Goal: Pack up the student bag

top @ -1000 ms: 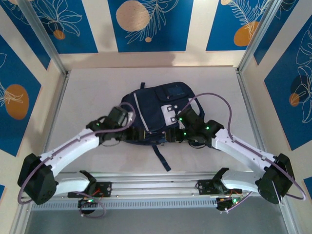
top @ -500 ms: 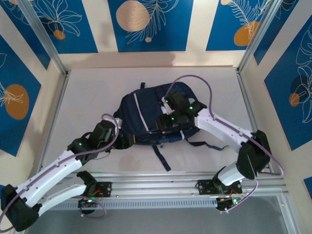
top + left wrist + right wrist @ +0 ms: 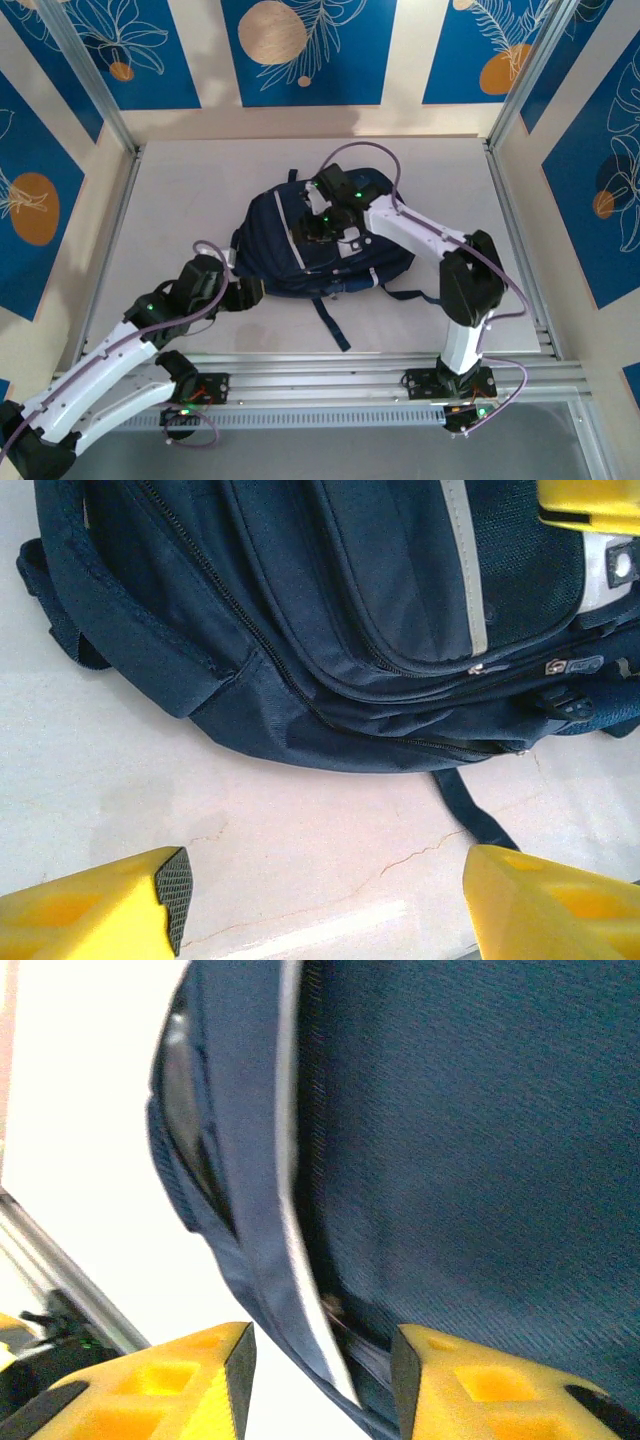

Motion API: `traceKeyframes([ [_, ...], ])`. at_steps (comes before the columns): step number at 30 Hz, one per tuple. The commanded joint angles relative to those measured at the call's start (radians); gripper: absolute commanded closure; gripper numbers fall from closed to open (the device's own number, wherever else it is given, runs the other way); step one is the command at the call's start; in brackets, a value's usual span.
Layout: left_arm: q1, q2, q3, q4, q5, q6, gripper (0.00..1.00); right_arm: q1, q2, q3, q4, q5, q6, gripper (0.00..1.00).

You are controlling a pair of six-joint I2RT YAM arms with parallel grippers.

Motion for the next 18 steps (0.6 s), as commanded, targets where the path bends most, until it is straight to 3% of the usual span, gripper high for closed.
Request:
traceKeyframes([
  [1, 0.017, -0.007, -0.01, -0.003, -0.011, 0.029, 0.28, 0.006, 0.098, 0.061, -0.011, -0.11, 0.027, 0.58],
  [4, 0.023, -0.004, -0.008, 0.008, -0.004, 0.046, 0.29, 0.015, 0.167, 0.118, -0.027, -0.137, 0.026, 0.59],
  [6, 0.028, 0.005, -0.01, 0.021, 0.007, 0.059, 0.29, 0.023, 0.193, 0.139, -0.021, -0.16, 0.021, 0.65],
  [10, 0.031, 0.048, -0.019, 0.08, 0.07, 0.077, 0.32, 0.031, 0.214, 0.171, -0.002, -0.197, 0.027, 0.92],
  [12, 0.03, 0.074, -0.024, 0.119, 0.104, 0.087, 0.34, 0.027, 0.217, 0.187, 0.002, -0.181, 0.045, 1.0],
  [18, 0.023, 0.148, -0.053, 0.252, 0.181, 0.081, 0.38, -0.039, 0.195, 0.193, 0.106, -0.196, 0.223, 1.0],
])
